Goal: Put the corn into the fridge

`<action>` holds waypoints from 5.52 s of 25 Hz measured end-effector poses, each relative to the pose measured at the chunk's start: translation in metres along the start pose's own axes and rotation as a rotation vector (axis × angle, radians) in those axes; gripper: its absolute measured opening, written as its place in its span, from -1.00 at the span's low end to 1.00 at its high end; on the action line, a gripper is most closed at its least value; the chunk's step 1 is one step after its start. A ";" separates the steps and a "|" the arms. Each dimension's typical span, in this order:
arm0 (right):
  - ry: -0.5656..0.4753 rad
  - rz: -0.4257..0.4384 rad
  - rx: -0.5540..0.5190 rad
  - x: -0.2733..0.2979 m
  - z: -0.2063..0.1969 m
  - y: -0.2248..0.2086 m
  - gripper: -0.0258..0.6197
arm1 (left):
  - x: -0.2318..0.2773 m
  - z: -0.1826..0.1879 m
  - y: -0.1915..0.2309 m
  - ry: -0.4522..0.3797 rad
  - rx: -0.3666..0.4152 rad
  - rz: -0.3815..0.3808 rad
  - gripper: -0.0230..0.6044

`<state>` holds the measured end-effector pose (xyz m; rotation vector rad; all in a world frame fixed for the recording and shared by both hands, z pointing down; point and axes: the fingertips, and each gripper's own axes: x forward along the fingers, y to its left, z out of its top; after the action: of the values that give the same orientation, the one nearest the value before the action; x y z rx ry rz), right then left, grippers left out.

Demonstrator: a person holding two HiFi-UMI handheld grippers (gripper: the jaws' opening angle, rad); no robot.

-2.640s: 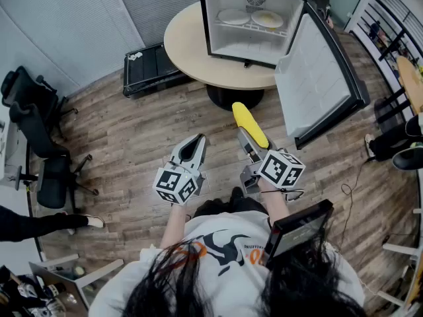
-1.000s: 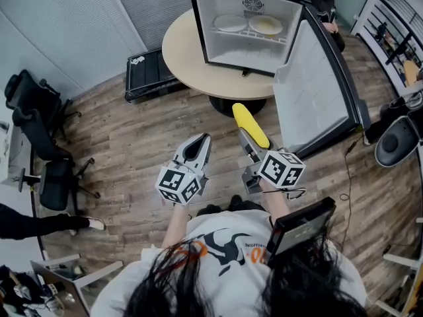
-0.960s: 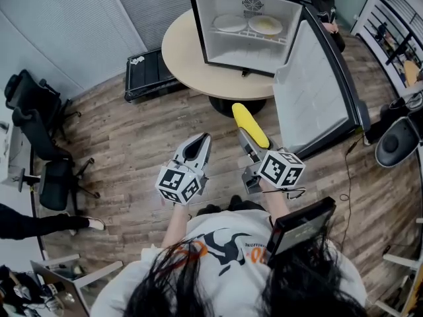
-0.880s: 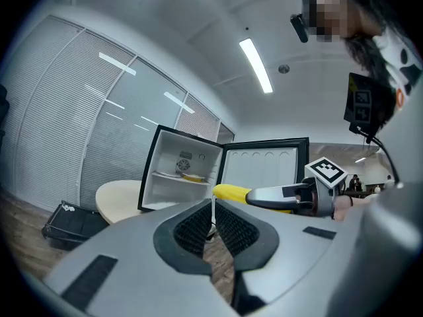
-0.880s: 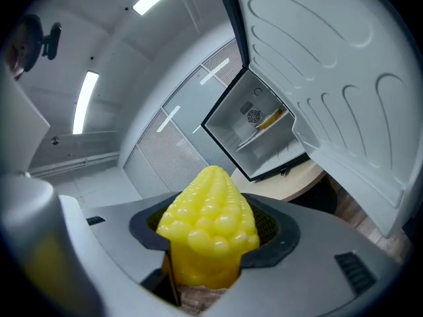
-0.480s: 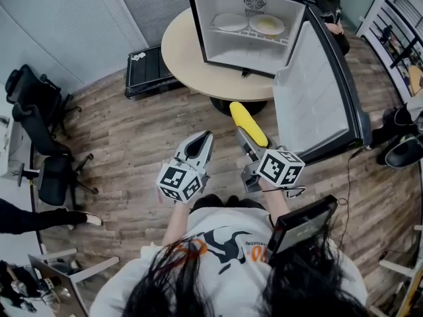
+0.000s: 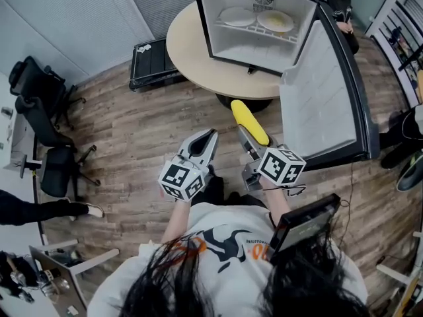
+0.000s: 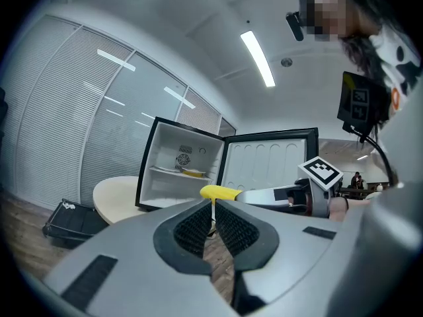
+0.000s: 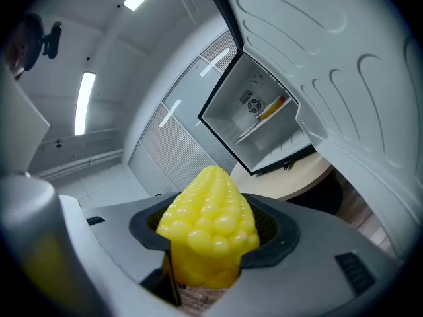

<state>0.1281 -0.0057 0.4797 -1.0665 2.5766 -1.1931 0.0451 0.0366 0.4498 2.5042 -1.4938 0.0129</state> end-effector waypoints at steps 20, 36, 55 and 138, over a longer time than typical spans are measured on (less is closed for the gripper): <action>-0.065 -0.086 0.037 0.098 0.044 -0.022 -0.12 | 0.070 0.031 0.097 0.025 0.024 -0.097 -0.88; -0.128 -0.179 0.026 0.205 0.076 -0.013 -0.12 | 0.114 0.064 0.215 0.010 0.004 -0.198 -0.88; -0.192 -0.315 0.042 0.221 0.086 -0.030 -0.12 | 0.140 0.047 0.237 0.064 -0.043 -0.348 -0.88; 0.076 -0.526 -0.634 0.369 0.252 -0.138 -0.11 | 0.234 0.059 0.264 0.065 -0.052 -0.323 -0.88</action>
<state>0.0218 -0.4609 0.4720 -1.9400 2.9078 -0.4499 -0.0780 -0.2981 0.4699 2.6431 -1.0377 0.0017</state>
